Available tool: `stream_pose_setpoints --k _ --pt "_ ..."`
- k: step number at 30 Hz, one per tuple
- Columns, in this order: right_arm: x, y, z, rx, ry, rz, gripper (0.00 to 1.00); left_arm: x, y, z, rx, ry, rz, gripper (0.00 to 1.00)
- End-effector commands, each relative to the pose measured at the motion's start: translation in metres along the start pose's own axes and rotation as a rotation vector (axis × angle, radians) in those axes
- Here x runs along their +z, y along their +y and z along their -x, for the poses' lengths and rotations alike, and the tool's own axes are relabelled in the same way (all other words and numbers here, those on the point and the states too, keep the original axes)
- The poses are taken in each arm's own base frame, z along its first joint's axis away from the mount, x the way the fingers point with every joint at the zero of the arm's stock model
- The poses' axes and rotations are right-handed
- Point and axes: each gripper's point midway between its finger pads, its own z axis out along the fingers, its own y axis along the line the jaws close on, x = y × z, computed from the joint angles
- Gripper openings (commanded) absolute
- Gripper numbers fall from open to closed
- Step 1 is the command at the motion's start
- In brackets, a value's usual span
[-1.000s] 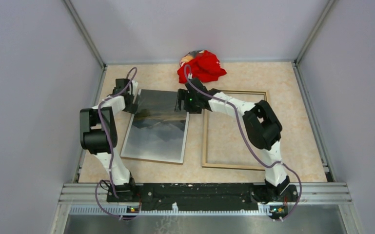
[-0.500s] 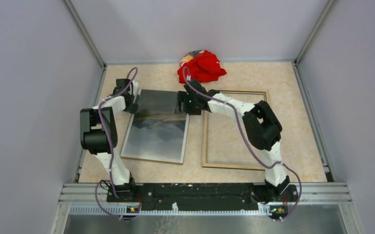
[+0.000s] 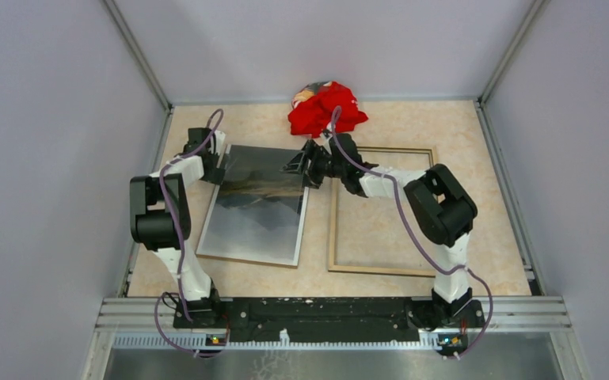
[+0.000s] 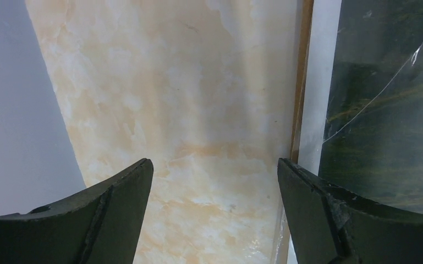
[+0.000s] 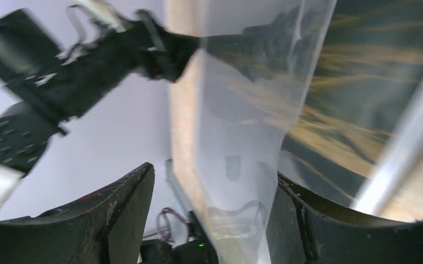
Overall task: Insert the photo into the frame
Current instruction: Pick up the photo frame item at the center of the board.
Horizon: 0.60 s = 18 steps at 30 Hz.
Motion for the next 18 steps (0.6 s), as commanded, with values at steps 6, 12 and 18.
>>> stream_pose_setpoints --k 6,12,18 --pt "-0.017 0.092 -0.001 -0.030 0.010 0.334 0.65 -0.004 -0.041 -0.021 0.008 0.064 -0.163 0.91" --pt "-0.013 0.070 0.001 -0.081 -0.007 0.189 0.43 -0.006 -0.037 -0.016 0.006 0.057 -0.157 0.91" --pt "-0.015 0.068 0.006 -0.157 0.001 0.108 0.08 -0.017 -0.006 0.000 -0.012 0.038 -0.143 0.93"
